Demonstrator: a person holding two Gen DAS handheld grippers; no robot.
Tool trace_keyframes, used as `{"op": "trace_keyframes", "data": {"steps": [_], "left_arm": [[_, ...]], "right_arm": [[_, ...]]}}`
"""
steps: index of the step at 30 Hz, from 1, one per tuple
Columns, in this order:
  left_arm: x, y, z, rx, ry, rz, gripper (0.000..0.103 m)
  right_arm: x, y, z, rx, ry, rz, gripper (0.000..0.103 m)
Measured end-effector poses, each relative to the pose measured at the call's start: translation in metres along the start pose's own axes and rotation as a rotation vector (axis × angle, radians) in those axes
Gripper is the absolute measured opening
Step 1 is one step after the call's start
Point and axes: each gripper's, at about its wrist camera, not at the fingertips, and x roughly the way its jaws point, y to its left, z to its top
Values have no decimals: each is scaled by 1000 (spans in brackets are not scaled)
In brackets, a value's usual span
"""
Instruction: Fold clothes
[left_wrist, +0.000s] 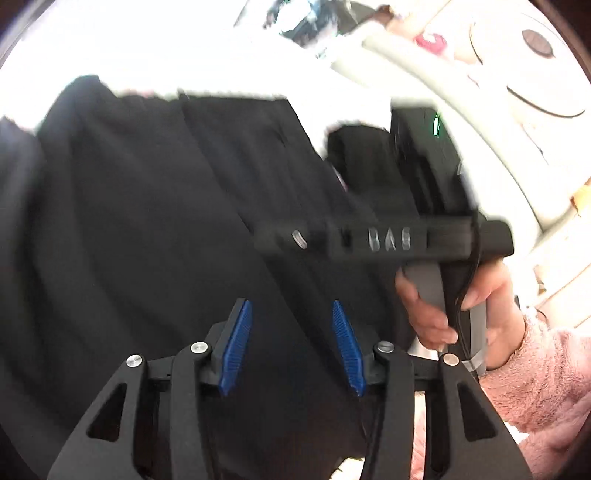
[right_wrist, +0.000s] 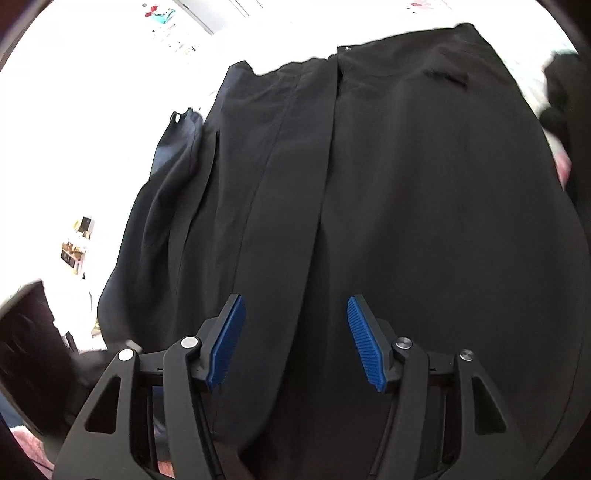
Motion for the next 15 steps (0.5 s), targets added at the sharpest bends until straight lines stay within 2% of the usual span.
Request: {"op": "trace_keyframes", "data": {"steps": [3, 4, 6, 8, 10, 12, 15], "left_arm": [[5, 47, 51, 8, -78, 173, 53], [13, 68, 68, -14, -87, 232, 53], [30, 110, 99, -82, -94, 276, 53], [43, 147, 128, -138, -122, 382, 53], [54, 186, 154, -195, -126, 580, 53], [64, 228, 170, -288, -152, 628, 53], [75, 285, 167, -450, -133, 640, 53]], "right_arm": [[21, -5, 58, -22, 5, -19, 63], [29, -7, 81, -28, -2, -33, 63], [47, -10, 122, -52, -12, -53, 63], [70, -15, 162, -54, -22, -53, 63], [93, -28, 196, -23, -36, -50, 62], [117, -42, 222, 3, -52, -81, 63], [145, -52, 241, 19, -36, -127, 66]]}}
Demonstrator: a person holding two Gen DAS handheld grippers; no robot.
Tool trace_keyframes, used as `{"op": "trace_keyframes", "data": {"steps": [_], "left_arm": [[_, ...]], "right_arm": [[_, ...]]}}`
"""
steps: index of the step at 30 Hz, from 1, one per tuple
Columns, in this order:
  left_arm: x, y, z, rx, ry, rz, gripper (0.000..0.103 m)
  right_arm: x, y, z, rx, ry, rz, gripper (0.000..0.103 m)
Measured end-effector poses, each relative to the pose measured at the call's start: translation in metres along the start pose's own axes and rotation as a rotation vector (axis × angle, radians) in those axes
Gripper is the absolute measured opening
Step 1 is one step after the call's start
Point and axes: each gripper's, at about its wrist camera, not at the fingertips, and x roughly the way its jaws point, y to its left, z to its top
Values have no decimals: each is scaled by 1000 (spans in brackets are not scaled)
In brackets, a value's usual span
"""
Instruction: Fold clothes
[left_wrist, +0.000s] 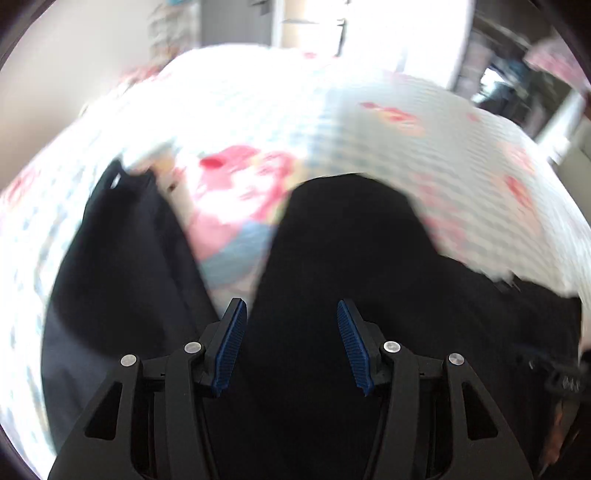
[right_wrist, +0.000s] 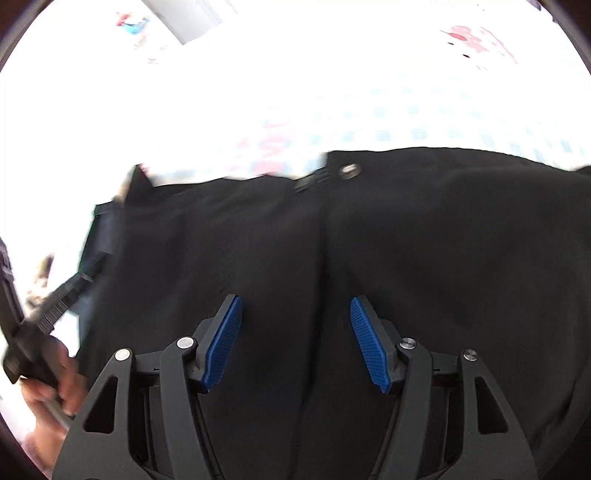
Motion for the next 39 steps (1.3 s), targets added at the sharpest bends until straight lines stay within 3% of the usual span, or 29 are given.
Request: {"op": "trace_keyframes", "data": {"steps": [2, 3, 4, 6, 7, 10, 12, 14, 18, 19, 20, 21, 23, 24, 27, 28, 29, 33, 34, 35, 37, 38, 39], "left_arm": [[20, 13, 5, -55, 15, -50, 55], [23, 23, 5, -90, 9, -119, 56], [22, 32, 5, -128, -6, -214, 64], [27, 43, 8, -171, 4, -346, 72], [31, 38, 12, -174, 16, -360, 72], [38, 25, 19, -121, 55, -348, 71], [37, 18, 18, -77, 55, -386, 71], [47, 8, 21, -77, 55, -436, 74], [58, -3, 15, -32, 38, -395, 78], [59, -7, 15, -16, 38, -378, 78], [57, -9, 14, -3, 37, -361, 78], [54, -11, 15, 8, 27, -359, 76], [45, -13, 18, 24, -7, -377, 60], [42, -14, 19, 30, -19, -376, 53], [47, -21, 21, 60, 1, -328, 50], [47, -23, 21, 70, 3, -292, 41], [47, -25, 21, 78, 1, -252, 39], [39, -20, 26, 96, -20, -124, 43], [36, -17, 28, 96, -35, -111, 43], [28, -13, 30, 89, -65, -161, 43], [8, -11, 30, 99, -95, -370, 45], [-1, -17, 28, 125, -79, -438, 47], [-9, -27, 24, 173, -43, -491, 48]], "right_arm": [[8, 1, 8, 25, 8, 52, 80], [8, 3, 11, 32, 6, 74, 81], [7, 5, 14, 38, 2, 94, 80], [1, 12, 15, 46, -10, 150, 59], [-2, 17, 14, 43, -13, 189, 51], [-8, 35, 11, -43, -34, 164, 49], [4, 32, 13, -26, 12, 126, 49], [17, 19, 12, 18, 57, 79, 64], [23, 20, -1, -24, 44, 102, 65], [18, 25, -5, -43, 28, 99, 55], [14, 30, -7, -55, 10, 104, 37], [11, 34, -8, -71, -8, 110, 30], [1, 50, -10, -120, -61, 122, 18], [-4, 57, -10, -144, -81, 144, 18], [-3, 81, -10, -171, -119, 101, 20], [0, 88, -9, -183, -128, 51, 13], [-4, 89, -5, -195, -154, 26, 7], [-30, 86, 9, -230, -265, -53, 3], [-50, 49, 9, -216, -264, -74, 3], [-56, 21, 10, -180, -230, -90, 4], [-48, -24, 22, -81, -122, -132, 10], [-41, -38, 24, -49, -73, -125, 21], [-37, -49, 24, -24, -29, -107, 23]]}}
